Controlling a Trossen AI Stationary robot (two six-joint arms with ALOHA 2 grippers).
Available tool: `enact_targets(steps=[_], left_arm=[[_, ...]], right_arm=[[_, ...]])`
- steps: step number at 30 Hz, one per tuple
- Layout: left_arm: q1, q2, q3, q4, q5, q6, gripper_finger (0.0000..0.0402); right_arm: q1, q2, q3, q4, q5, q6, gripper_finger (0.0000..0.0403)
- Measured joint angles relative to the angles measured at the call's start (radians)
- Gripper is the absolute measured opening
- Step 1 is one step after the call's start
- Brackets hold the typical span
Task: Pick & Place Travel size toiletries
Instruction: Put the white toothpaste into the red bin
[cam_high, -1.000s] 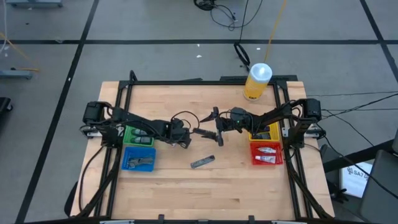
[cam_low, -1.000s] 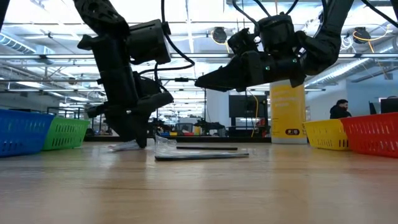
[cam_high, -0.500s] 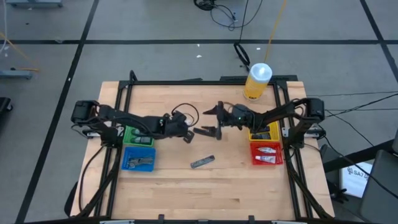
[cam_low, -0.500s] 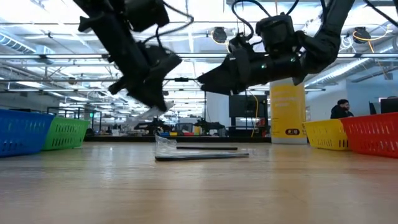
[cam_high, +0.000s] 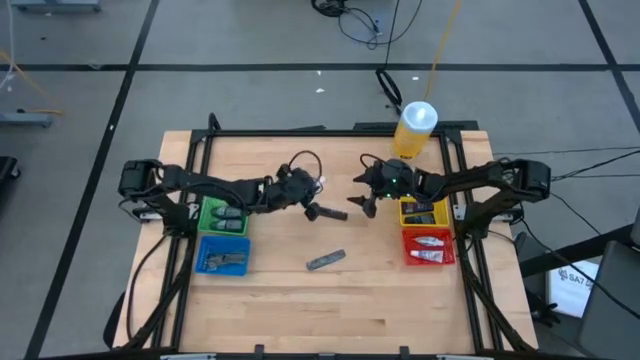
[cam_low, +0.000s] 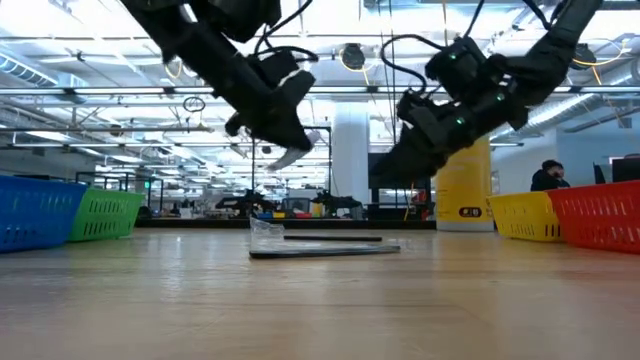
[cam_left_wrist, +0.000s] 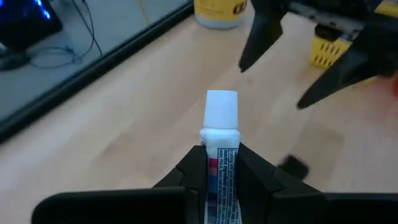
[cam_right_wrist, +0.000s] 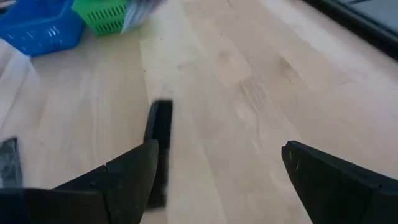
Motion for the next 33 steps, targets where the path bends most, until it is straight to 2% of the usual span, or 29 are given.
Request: enact_targets(steps=[2, 5, 11, 15, 18, 27, 33], left_arm=[[0.031, 0.025, 0.000, 0.099, 0.035, 0.072, 0.0058], [0.084, 0.071, -0.006, 0.229, 0.142, 0.163, 0.0058], [0.204, 0.199, -0.002, 0.569, 0.454, 0.240, 0.0058], [0.277, 0.271, -0.004, 0.729, 0.646, 0.221, 0.0058], [0.318, 0.304, 0.000, 0.821, 0.744, 0.191, 0.0058], [0.380, 0.305, 0.000, 0.922, 0.802, 0.190, 0.0058], [0.396, 0.304, 0.000, 0.949, 0.809, 0.190, 0.0058]], right_arm=[[0.000, 0.002, -0.030, 0.023, 0.000, -0.001, 0.0334], [0.007, 0.012, -0.073, 0.070, 0.003, 0.000, 0.0334], [0.031, 0.014, -0.161, 0.278, 0.017, 0.062, 0.0334], [0.069, 0.014, -0.197, 0.457, 0.152, 0.085, 0.0334], [0.094, 0.036, -0.200, 0.546, 0.261, 0.073, 0.0334], [0.106, 0.203, -0.096, 0.699, 0.306, 0.011, 0.0334], [0.102, 0.317, 0.023, 0.734, 0.411, -0.031, 0.0334]])
